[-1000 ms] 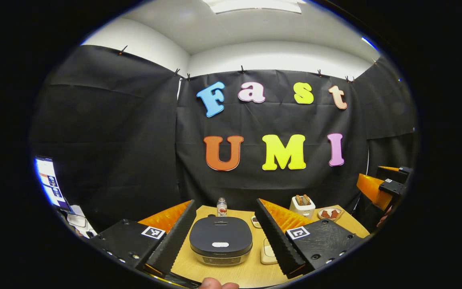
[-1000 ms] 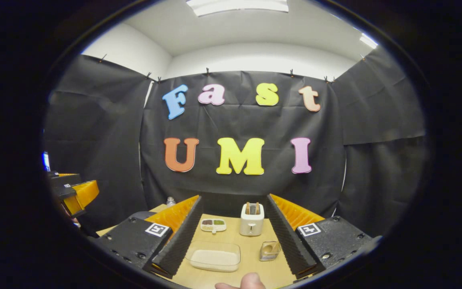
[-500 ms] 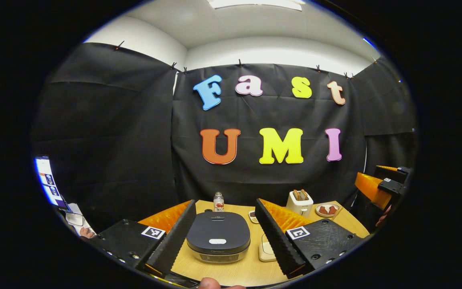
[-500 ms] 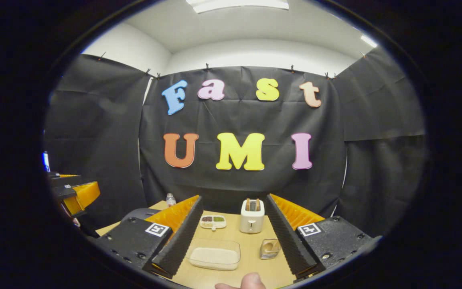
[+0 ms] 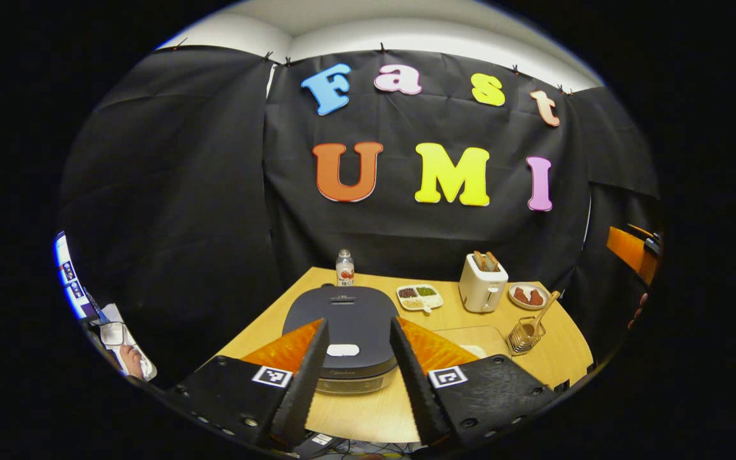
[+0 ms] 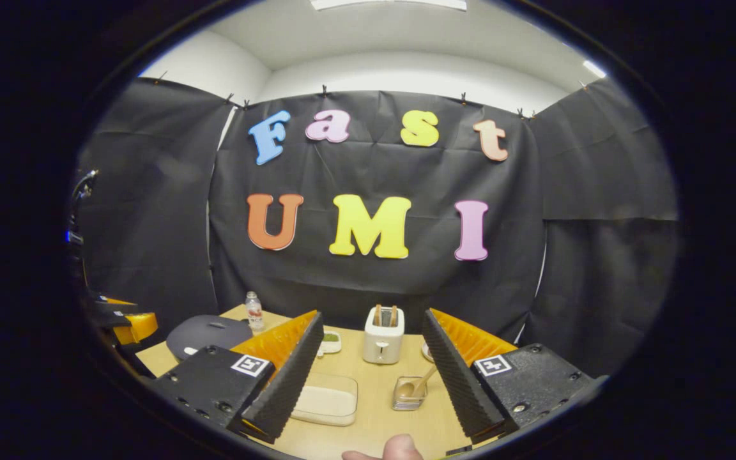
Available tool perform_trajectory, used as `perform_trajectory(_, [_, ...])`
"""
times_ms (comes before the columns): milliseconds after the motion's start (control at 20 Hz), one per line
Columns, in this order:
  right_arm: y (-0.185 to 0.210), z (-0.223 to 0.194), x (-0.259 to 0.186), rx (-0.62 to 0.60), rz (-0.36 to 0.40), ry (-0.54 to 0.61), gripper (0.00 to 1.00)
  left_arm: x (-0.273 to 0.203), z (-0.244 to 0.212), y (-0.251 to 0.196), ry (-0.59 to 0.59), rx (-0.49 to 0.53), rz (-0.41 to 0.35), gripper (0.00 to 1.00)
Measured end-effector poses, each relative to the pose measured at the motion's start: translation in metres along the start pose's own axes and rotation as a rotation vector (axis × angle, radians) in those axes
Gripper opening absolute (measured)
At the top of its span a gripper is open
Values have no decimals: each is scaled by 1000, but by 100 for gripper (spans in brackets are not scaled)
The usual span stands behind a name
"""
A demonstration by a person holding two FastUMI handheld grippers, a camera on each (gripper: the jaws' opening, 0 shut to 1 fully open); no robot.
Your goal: Close the left gripper, press the button to open the rice cooker; take a wooden spoon from the chopstick holder with the right hand, scoop a spoonful of rice and pour it into the rice cooker, then put the wooden spoon back into the chopstick holder.
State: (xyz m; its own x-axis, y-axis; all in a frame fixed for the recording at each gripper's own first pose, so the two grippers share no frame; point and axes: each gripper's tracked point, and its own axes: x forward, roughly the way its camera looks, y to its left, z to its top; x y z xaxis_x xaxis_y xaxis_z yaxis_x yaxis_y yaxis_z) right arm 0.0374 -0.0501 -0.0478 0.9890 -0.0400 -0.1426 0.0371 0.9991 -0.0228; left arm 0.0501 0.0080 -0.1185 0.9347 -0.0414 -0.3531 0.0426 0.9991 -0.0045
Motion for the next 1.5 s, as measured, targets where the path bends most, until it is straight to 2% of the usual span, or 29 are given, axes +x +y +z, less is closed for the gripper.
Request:
perform_trajectory(50, [-3,-2,4,0,-3,6,100,7,-5,4,26,-3,9,43])
perform_trajectory(200, [-13,-9,16,-2,-10,19,98,33,-31,13,161,0,28,20])
perform_trajectory(250, [-16,-13,22,-4,-11,27,97,37,-38,20,189,-9,53,18])
perform_trajectory(300, [-19,-17,27,-2,-14,38,100,41,-46,24,222,-38,45,9])
perform_trajectory(350, [-21,-21,32,1,-15,48,100,51,-47,18,263,-75,5,0])
perform_trajectory(650, [-33,-39,59,13,-26,93,100,81,-78,28,485,-175,-17,0])
perform_trajectory(750, [-37,-44,68,15,-33,108,98,94,-83,32,525,-173,-19,0])
perform_trajectory(850, [-37,-51,75,22,-36,125,100,103,-87,33,555,-171,-18,0])
perform_trajectory(1100, [-37,-59,87,34,-34,144,98,104,-94,35,617,-175,-5,0])
perform_trajectory(1150, [-36,-61,89,37,-32,146,100,105,-97,34,625,-169,0,0])
perform_trajectory(1200, [-36,-63,90,39,-30,149,98,105,-99,33,632,-148,1,0])
perform_trajectory(1350, [-29,-70,92,59,-12,165,98,102,-107,33,664,-43,21,1])
perform_trajectory(1450, [-28,-72,91,56,-7,165,100,104,-102,33,642,-27,34,1])
perform_trajectory(1500, [-29,-70,90,55,-5,163,98,103,-102,31,630,-36,41,1])
